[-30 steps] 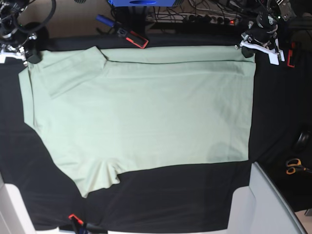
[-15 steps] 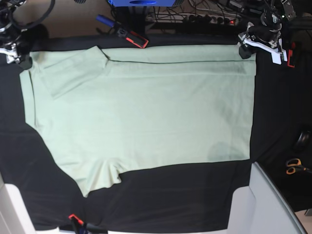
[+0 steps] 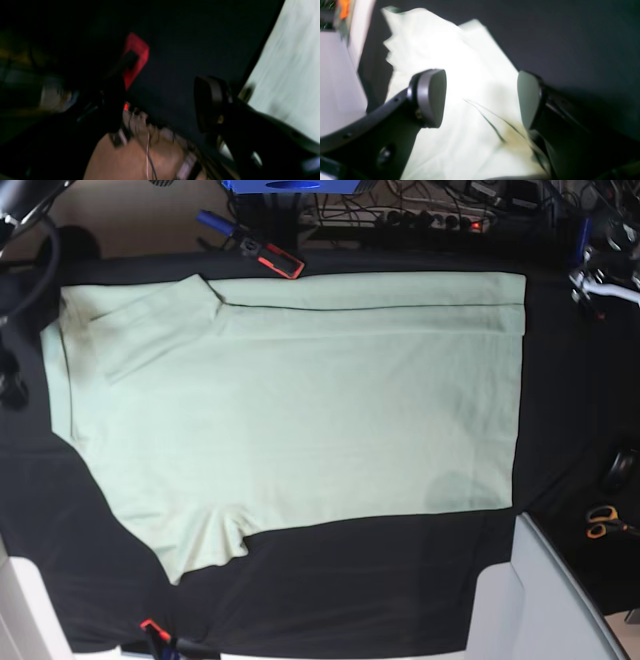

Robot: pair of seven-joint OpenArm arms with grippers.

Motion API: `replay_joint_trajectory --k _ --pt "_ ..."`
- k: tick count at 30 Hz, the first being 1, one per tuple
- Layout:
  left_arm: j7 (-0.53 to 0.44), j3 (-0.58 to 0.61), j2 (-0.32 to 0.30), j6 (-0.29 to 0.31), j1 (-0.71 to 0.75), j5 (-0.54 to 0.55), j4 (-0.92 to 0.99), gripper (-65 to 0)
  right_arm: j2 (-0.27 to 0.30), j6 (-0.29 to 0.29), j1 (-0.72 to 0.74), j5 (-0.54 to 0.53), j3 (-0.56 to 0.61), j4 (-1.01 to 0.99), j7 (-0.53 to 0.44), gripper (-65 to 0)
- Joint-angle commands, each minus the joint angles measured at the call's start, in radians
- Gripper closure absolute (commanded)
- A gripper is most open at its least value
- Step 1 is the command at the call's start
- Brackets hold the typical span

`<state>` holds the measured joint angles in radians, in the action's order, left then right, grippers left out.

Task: Fold the T-shirt properly
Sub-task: 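Release the shirt and move the right gripper to the shirt's side edge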

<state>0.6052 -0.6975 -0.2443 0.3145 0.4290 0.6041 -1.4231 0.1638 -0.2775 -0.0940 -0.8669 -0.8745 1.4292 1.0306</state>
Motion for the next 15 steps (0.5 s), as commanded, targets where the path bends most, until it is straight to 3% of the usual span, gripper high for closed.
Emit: replay_joint_trajectory --k 1,5,11,15 --pt "-0.018 -0.006 -0.017 0.004 -0.012 0.006 -0.015 -42.8 0.047 -0.002 0.036 -0.015 0.022 -0.017 -0.011 -42.1" --pt "-0.02 -0.003 -0.019 0.007 -0.078 -0.056 -0.018 -42.5 0.128 -0.002 0.161 0.045 0.137 -0.193 -0.055 -42.1" --pt "-0.028 0.204 -0.019 0.007 -0.187 -0.418 -0.014 -42.3 0.205 -0.002 0.311 0.243 0.364 -0.416 -0.246 -42.7" --pt "-0.028 0.238 -0.014 0.007 -0.259 -0.448 0.02 -42.3 0.237 -0.007 0.389 0.269 0.478 -0.554 -0.33 -42.8"
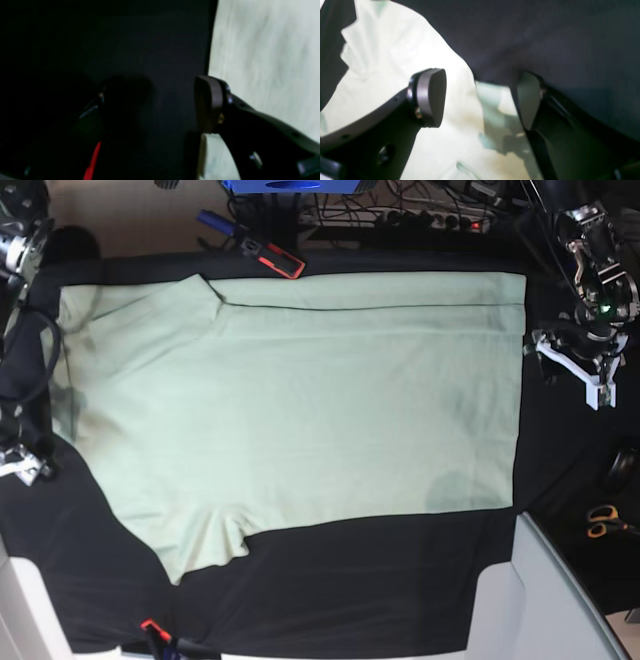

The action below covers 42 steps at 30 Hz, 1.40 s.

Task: Fold the T-shirt properly
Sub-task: 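Release the shirt and move the right gripper to the shirt's side edge, then lower the left gripper and grasp the shirt's side edge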

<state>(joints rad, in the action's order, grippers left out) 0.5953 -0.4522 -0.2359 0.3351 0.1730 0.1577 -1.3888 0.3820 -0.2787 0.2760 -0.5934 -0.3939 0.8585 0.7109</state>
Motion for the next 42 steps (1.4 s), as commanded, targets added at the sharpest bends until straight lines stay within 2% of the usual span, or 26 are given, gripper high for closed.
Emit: replay_joint_trajectory --k 1,6,9,12,14,16,20,25,35,36,38,42 --pt "-0.016 -0.007 -0.024 -0.014 -0.025 0.006 0.001 -42.3 0.03 -0.006 0.039 -0.003 0.023 -0.028 -0.038 -42.8" --pt "-0.011 -0.006 -0.027 -0.012 -0.122 0.003 0.099 -42.3 0.059 -0.007 0.159 -0.003 0.154 -0.255 -0.161 -42.9" --pt "-0.013 -0.006 -0.027 -0.012 -0.129 0.003 0.107 -42.3 0.056 -0.009 0.205 -0.003 0.207 -0.356 -0.242 -42.9" --pt "-0.015 -0.004 -0.027 -0.012 -0.129 0.003 0.107 -42.3 0.056 -0.075 0.256 -0.003 0.235 -0.448 -0.29 -42.9" --pt "-0.015 -0.004 -0.026 -0.012 -0.129 0.003 0.113 -42.3 0.056 -0.118 0.297 -0.003 0.238 -0.528 -0.302 -42.9" --pt "-0.015 -0.004 -0.026 -0.012 -0.129 0.003 0.113 -42.3 0.054 -0.132 0.322 -0.001 0.238 -0.578 -0.308 -42.9" --pt "-0.015 -0.004 -0.026 -0.012 -0.129 0.003 0.108 -42.3 0.013 -0.133 0.325 0.0 0.25 -0.586 -0.308 -42.9" --pt "-0.013 -0.004 -0.026 -0.012 -0.131 0.006 0.107 -42.3 -0.039 -0.129 0.325 -0.001 0.335 -0.592 -0.342 -42.9" --pt "-0.013 -0.013 -0.026 -0.012 -0.126 0.004 0.107 -42.3 -0.039 -0.127 0.322 -0.001 0.338 -0.591 -0.343 -41.8" --pt "-0.013 -0.01 -0.026 -0.012 -0.128 0.004 0.108 -42.3 -0.038 -0.127 0.322 -0.001 0.338 -0.591 -0.343 -39.9" --pt "-0.013 -0.006 -0.026 -0.012 -0.131 0.004 0.111 -42.3 -0.038 -0.127 0.322 -0.001 0.338 -0.591 -0.343 -31.8" --pt "-0.011 -0.006 -0.026 -0.012 -0.134 0.01 0.108 -43.3 -0.039 -0.127 0.322 -0.001 0.338 -0.589 -0.345 -9.6"
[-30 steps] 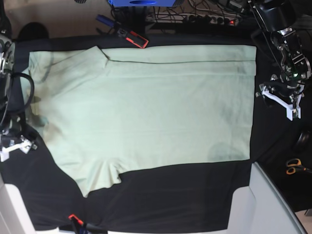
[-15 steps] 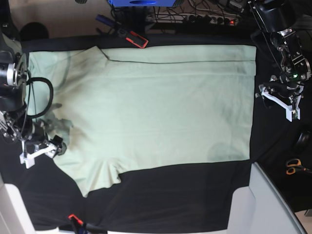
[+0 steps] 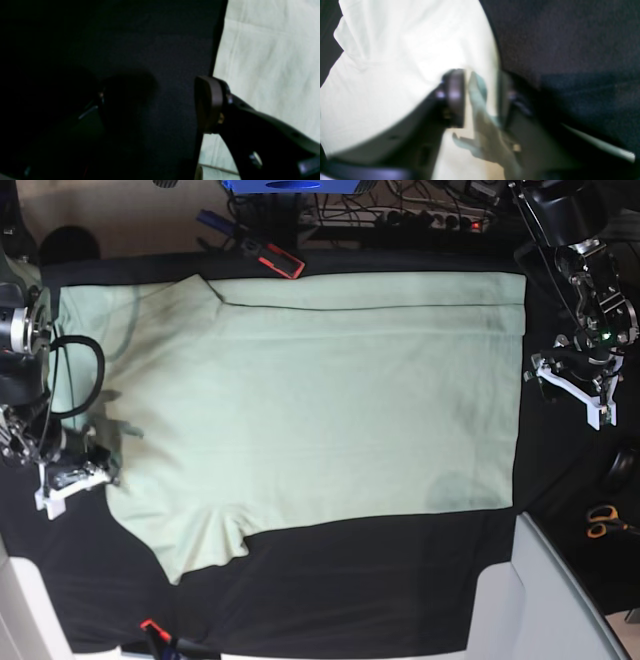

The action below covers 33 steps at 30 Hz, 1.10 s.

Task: Fold the T-shirt properly
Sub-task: 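Lower the left gripper and grasp the shirt's side edge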

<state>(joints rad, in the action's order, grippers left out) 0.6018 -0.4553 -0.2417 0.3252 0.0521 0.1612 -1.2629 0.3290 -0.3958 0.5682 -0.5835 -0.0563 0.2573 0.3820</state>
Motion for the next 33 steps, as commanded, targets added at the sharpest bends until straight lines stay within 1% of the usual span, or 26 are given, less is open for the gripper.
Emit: replay_joint_trajectory --k 1,2,3,7,9,12,16,18,21,23,24,26,29,33 --pt "-0.016 -0.001 -0.02 -0.002 -0.027 0.007 -0.018 -43.5 0.012 -0.01 0.029 -0.011 0.0 0.012 -0.016 -3.9" --pt "-0.015 0.0 -0.017 -0.002 -0.044 0.007 -0.01 -44.0 0.012 -0.01 0.029 -0.011 -0.001 0.012 -0.016 0.0" --pt "-0.015 0.0 -0.017 -0.002 -0.054 0.007 -0.002 -46.4 0.012 -0.009 0.029 -0.011 -0.003 0.014 -0.016 0.0" --pt "-0.015 0.0 -0.015 -0.002 -0.108 0.007 0.039 -60.5 0.011 -0.009 0.029 -0.013 -0.004 0.014 -0.016 -0.1" --pt "-0.015 0.0 -0.015 -0.002 -0.14 0.008 0.062 -64.7 0.011 -0.009 0.029 -0.013 -0.004 0.014 -0.016 -0.1" --pt "-0.015 0.0 -0.012 -0.002 -0.2 0.008 0.111 -65.0 0.011 -0.009 0.029 -0.013 -0.004 0.014 -0.016 -0.1" --pt "-0.015 0.003 -0.002 -0.002 -0.295 0.007 0.226 -65.0 0.009 -0.009 0.028 -0.013 -0.004 0.014 -0.016 0.0" --pt "-0.019 0.04 -0.002 -0.002 -0.332 0.001 0.279 -65.0 0.009 -0.009 0.028 -0.013 -0.004 0.014 -0.013 0.0" --pt "-0.021 0.131 -0.002 -0.008 -0.377 0.001 0.345 -65.0 0.009 -0.009 0.028 -0.013 -0.004 0.014 -0.012 0.0" --pt "-0.021 0.16 0.0 -0.01 -0.407 0.001 0.394 -65.0 0.009 -0.009 0.028 -0.013 -0.004 0.014 -0.01 0.0" --pt "-0.019 0.155 0.002 -0.021 -0.421 0.001 0.421 -65.0 0.009 -0.01 0.028 -0.013 -0.004 0.014 -0.01 0.0" --pt "-0.021 0.142 0.002 -0.062 -0.443 0.005 0.47 -65.0 0.009 -0.01 0.026 -0.013 -0.004 0.014 -0.01 0.0" --pt "-0.024 0.109 0.002 -0.143 -0.449 0.002 0.496 -65.0 0.011 -0.012 0.026 -0.013 -0.004 0.014 -0.01 0.0" --pt "-0.024 0.109 -0.003 -0.151 -0.449 0.001 0.496 -65.0 0.011 -0.013 0.026 -0.014 -0.004 0.014 -0.01 0.0"
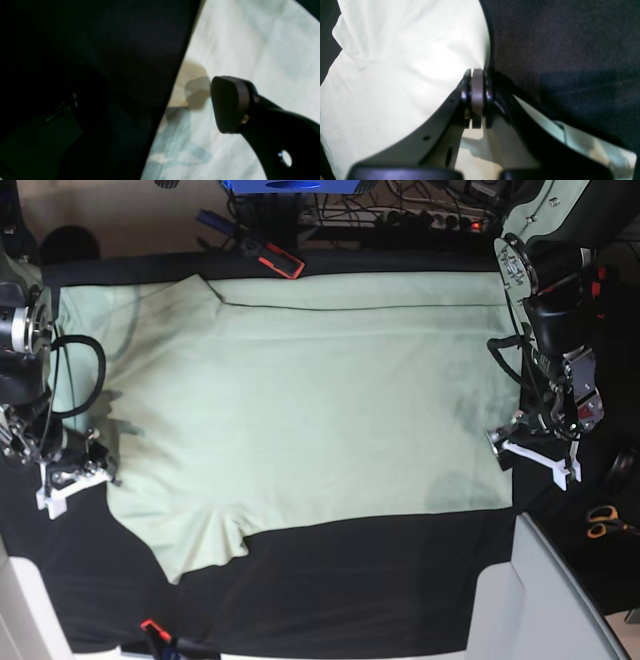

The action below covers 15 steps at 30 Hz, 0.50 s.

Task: Fold the T-shirt properly
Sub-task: 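Lower the left gripper and grasp the shirt's side edge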

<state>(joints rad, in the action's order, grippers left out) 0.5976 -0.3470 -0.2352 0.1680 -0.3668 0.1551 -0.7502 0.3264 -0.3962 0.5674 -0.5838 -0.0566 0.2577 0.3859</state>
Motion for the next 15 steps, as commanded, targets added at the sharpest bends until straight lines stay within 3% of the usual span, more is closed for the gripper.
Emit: replay_joint_trajectory --k 1,7,12,15 --pt "-0.02 0.001 -0.01 0.006 -0.03 0.007 -0.015 -65.0 0.014 -0.013 0.027 -0.014 -0.004 0.013 -0.014 0.0" --pt "-0.015 0.004 -0.005 0.006 -0.053 0.007 -0.005 -65.0 0.012 -0.013 0.027 -0.015 -0.005 0.013 -0.014 0.0" --pt "-0.017 0.006 0.007 0.006 -0.111 0.005 0.126 -65.0 0.012 -0.013 0.027 -0.015 -0.005 0.015 -0.012 0.0" --pt "-0.018 0.081 0.009 0.011 -0.125 0.005 0.151 -65.0 0.012 -0.013 0.027 -0.015 -0.005 0.015 -0.012 0.0"
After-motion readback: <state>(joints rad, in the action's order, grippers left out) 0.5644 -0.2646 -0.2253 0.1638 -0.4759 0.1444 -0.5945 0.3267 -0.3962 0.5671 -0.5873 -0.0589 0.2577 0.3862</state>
